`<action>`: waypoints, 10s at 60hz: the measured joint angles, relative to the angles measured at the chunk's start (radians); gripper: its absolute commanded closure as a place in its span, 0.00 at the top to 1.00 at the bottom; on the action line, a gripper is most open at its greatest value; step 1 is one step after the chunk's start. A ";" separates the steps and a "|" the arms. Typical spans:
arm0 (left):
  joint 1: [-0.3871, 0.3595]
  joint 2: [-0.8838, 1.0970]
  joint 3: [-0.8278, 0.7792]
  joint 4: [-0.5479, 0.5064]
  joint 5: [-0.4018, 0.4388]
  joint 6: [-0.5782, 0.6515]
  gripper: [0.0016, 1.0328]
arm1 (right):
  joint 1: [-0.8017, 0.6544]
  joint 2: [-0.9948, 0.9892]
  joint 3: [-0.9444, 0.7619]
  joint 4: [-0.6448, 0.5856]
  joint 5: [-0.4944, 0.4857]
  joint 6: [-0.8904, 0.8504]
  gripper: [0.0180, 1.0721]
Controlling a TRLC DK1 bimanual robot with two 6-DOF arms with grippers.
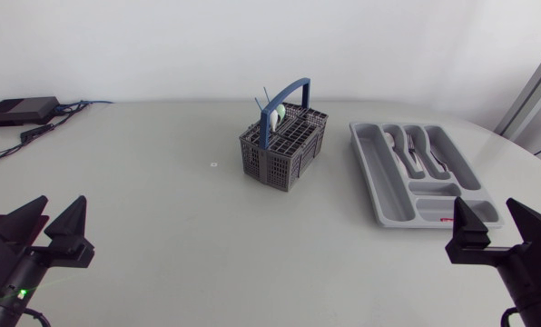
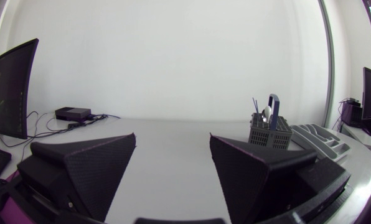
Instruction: Unload the cutlery basket into the drawer organizer.
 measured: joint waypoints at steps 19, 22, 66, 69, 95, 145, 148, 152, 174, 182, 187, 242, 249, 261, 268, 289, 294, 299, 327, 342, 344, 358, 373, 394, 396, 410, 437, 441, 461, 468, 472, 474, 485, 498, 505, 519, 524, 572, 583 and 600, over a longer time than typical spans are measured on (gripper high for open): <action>-0.008 0.000 0.000 0.000 0.000 0.000 0.96 | 0.000 0.000 0.000 0.000 0.000 0.000 0.97; -0.008 0.000 0.000 0.000 0.000 0.000 0.96 | 0.000 0.000 0.000 0.000 0.000 0.000 0.97; -0.154 0.458 0.291 0.050 0.000 -0.005 0.94 | 0.145 0.204 0.086 0.089 0.058 0.000 0.95; -0.180 0.534 0.333 0.050 0.000 -0.011 0.92 | 0.149 0.256 0.105 0.106 0.060 0.001 0.95; -0.342 1.110 0.749 -0.113 -0.048 -0.073 0.91 | 0.206 0.697 0.325 0.092 0.069 0.004 0.95; -0.561 1.946 1.571 -0.393 0.040 0.153 0.69 | 0.339 1.196 0.527 -0.039 -0.004 -0.294 0.95; -0.561 1.969 1.599 -0.393 0.040 0.152 0.61 | 0.339 1.200 0.529 -0.039 -0.011 -0.294 0.95; -0.561 1.995 1.630 -0.393 0.040 0.152 0.57 | 0.339 1.209 0.531 -0.039 -0.015 -0.301 0.95; -0.563 2.045 1.667 -0.402 0.047 0.150 0.17 | 0.340 1.242 0.534 -0.038 -0.023 -0.316 0.95; -0.562 2.033 1.658 -0.412 0.047 0.154 0.16 | 0.348 1.242 0.534 -0.038 -0.024 -0.316 0.95; -0.554 1.980 1.593 -0.417 0.061 0.167 0.16 | 0.348 1.242 0.534 -0.038 -0.025 -0.316 0.95; -0.439 1.227 0.860 -0.522 0.204 0.371 0.95 | 0.489 1.229 0.600 -0.136 0.016 -0.316 0.95; -0.367 1.125 0.832 -0.581 0.204 0.406 0.91 | 0.489 1.232 0.645 -0.139 0.016 -0.316 0.95; -0.227 1.075 0.765 -0.613 0.204 0.480 0.82 | 0.480 1.372 0.788 -0.138 -0.005 -0.315 0.95; -0.194 1.098 0.734 -0.588 0.205 0.502 0.81 | 0.469 1.475 0.855 -0.136 -0.034 -0.309 0.95; -0.099 1.426 0.795 -0.360 0.222 0.516 0.80 | 0.532 1.587 0.917 -0.139 -0.059 -0.281 0.95; -0.124 1.484 0.827 -0.338 0.227 0.512 0.80 | 0.549 1.611 0.941 -0.141 -0.059 -0.270 0.95; -0.164 1.506 0.848 -0.314 0.229 0.502 0.80 | 0.561 1.643 0.979 -0.152 -0.059 -0.262 0.95; -0.439 1.492 0.857 -0.341 0.216 0.489 0.80 | 0.548 1.884 1.271 -0.209 0.025 -0.228 0.95; -0.520 1.335 0.834 -0.408 0.226 0.487 0.79 | 0.521 1.823 1.240 -0.214 0.051 -0.225 0.89; -0.485 1.314 0.834 -0.409 0.227 0.494 0.68 | 0.513 1.775 1.198 -0.216 0.050 -0.225 0.85; -0.205 1.369 0.873 -0.369 0.294 0.523 0.12 | 0.510 1.445 0.970 -0.246 -0.054 -0.225 0.16; -0.093 1.729 1.154 -0.287 0.432 0.481 0.10 | 0.585 1.364 0.869 -0.273 -0.127 -0.225 0.05; -0.138 2.001 1.429 -0.190 0.513 0.351 0.10 | 0.724 1.360 0.822 -0.263 -0.134 -0.217 0.05; -0.146 2.020 1.447 -0.190 0.513 0.341 0.10 | 0.728 1.361 0.814 -0.261 -0.135 -0.217 0.05; -0.182 2.093 1.504 -0.190 0.536 0.319 0.10 | 0.739 1.405 0.756 -0.206 -0.164 -0.214 0.05; -0.196 2.073 1.464 -0.187 0.548 0.321 0.10 | 0.678 1.528 0.783 -0.125 -0.160 -0.215 0.05; -0.195 2.042 1.420 -0.189 0.548 0.330 0.10 | 0.653 1.529 0.792 -0.122 -0.160 -0.218 0.05; -0.176 1.836 1.153 -0.190 0.540 0.416 0.10 | 0.569 1.566 0.842 -0.131 -0.156 -0.219 0.05; -0.177 1.759 1.036 -0.201 0.537 0.440 0.10 | 0.526 1.601 0.892 -0.131 -0.153 -0.222 0.05; -0.186 1.719 0.971 -0.206 0.536 0.452 0.10 | 0.507 1.623 0.930 -0.131 -0.151 -0.224 0.05; -0.191 1.698 0.948 -0.205 0.536 0.454 0.10 | 0.501 1.632 0.944 -0.131 -0.151 -0.225 0.05; -0.231 1.595 0.859 -0.231 0.525 0.468 0.10 | 0.480 1.688 1.029 -0.129 -0.143 -0.225 0.05; -0.251 1.540 0.833 -0.242 0.523 0.472 0.10 | 0.445 1.648 1.024 -0.134 -0.153 -0.225 0.05; -0.235 1.522 0.833 -0.229 0.526 0.475 0.10 | 0.434 1.555 0.961 -0.154 -0.153 -0.225 0.05; -0.238 1.521 0.834 -0.224 0.529 0.475 0.10 | 0.510 1.492 0.877 -0.185 -0.150 -0.224 0.05; -0.238 1.522 0.835 -0.224 0.528 0.475 0.10 | 0.545 1.485 0.869 -0.182 -0.120 -0.216 0.05; -0.189 1.596 0.926 -0.198 0.514 0.459 0.11 | 0.656 1.382 0.790 -0.203 -0.070 -0.165 0.05; -0.123 1.451 0.912 -0.198 0.514 0.459 0.16 | 0.625 1.246 0.752 -0.240 -0.077 -0.165 0.31; -0.216 1.245 0.816 -0.229 0.514 0.460 0.65 | 0.613 1.109 0.668 -0.270 -0.081 -0.188 0.86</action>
